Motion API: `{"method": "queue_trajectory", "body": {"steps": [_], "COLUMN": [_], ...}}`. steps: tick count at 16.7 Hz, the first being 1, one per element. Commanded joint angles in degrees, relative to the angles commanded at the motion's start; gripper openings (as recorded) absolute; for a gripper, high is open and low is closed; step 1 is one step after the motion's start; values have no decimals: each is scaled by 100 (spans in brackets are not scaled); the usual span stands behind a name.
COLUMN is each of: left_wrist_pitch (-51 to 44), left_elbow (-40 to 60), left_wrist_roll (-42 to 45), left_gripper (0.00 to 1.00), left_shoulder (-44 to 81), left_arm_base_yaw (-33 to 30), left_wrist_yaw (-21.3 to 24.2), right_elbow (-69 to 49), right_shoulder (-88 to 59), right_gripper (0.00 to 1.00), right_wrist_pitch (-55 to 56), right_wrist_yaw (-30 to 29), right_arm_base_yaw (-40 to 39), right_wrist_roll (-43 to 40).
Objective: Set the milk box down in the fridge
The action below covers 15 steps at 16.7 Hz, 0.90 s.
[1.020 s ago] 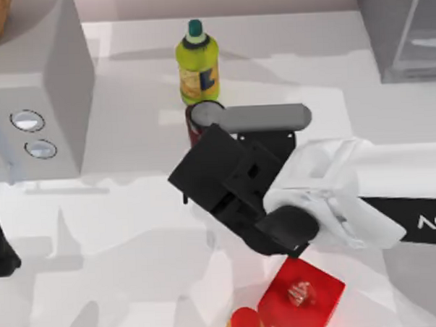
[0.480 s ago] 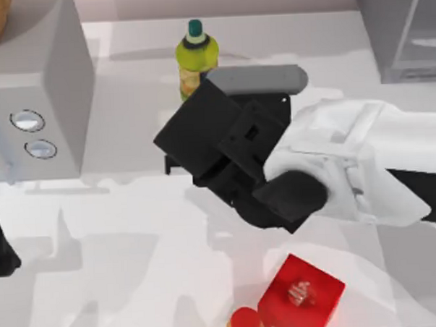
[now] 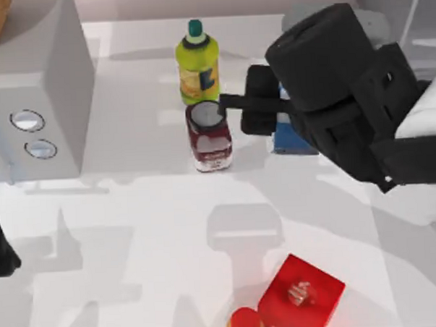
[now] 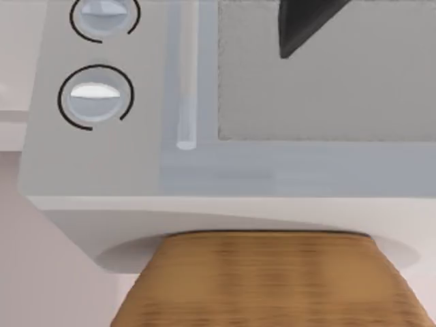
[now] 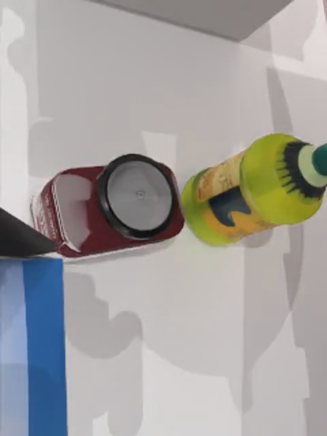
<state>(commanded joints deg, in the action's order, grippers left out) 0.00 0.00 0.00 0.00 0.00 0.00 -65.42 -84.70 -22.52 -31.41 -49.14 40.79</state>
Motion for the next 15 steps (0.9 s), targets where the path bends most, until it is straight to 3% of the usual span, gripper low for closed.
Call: {"method": "queue_trajectory", "body": {"steps": [7, 15], "left_wrist_pitch": [0, 0], "left_elbow": [0, 0], "left_wrist_roll": [0, 0], "left_gripper": [100, 100], "left_shoulder": [0, 0], "left_arm_base_yaw": [0, 0], "left_wrist_yaw": [0, 0], "right_elbow": [1847, 5196], "right_shoulder": [3106, 7263], "right_gripper": [0, 0], "right_wrist_pitch": [883, 1621], "right_wrist_yaw": [832, 1978], "right_arm_base_yaw": [1615, 3904], "right_wrist_roll": [-1431, -3396]}}
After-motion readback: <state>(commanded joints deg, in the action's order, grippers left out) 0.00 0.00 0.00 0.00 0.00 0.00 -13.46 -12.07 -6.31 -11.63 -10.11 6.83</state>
